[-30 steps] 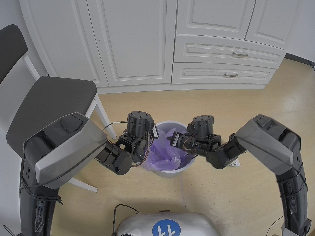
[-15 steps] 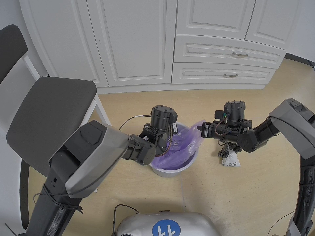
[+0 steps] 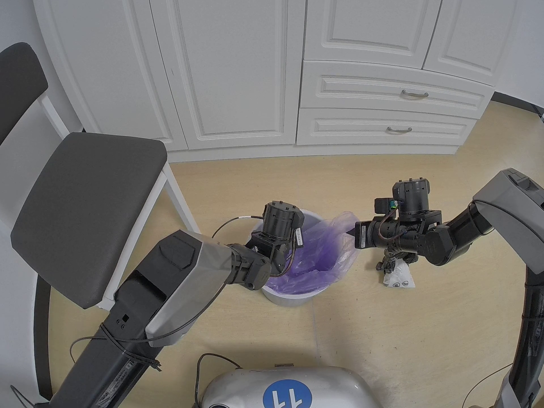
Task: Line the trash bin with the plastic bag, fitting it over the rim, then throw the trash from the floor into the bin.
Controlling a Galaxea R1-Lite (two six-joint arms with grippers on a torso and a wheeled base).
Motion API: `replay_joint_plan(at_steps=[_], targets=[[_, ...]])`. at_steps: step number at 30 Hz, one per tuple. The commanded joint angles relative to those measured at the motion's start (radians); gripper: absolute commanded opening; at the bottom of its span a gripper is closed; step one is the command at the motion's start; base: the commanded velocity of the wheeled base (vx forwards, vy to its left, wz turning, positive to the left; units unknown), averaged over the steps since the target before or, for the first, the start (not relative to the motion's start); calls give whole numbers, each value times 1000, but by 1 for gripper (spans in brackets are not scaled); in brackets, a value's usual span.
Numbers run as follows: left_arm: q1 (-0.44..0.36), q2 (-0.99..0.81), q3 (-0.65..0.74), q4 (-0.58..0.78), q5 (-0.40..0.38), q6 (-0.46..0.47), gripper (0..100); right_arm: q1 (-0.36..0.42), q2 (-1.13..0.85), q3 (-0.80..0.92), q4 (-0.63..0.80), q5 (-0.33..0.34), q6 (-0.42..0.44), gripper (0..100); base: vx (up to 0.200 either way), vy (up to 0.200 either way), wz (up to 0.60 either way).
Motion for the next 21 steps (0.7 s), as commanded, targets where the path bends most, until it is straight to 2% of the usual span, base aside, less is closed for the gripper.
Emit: replay_joint_plan(at_steps=[1,3,7,21], targets=[[27,-98,20,12,21,1,0,8,-4,17,-2,0,-1,0,0,0,0],[29,-150,54,34,21,10,0,9,-19,24,-8,0,-3,0,0,0,0],[29,-236,108,170,22,93,0,6,-19,40,-49,-4,-1,0,0,0,0],[36,-328,207,309,27,240,0,-28,-54,150,-125,-10,-60,0,0,0,0]])
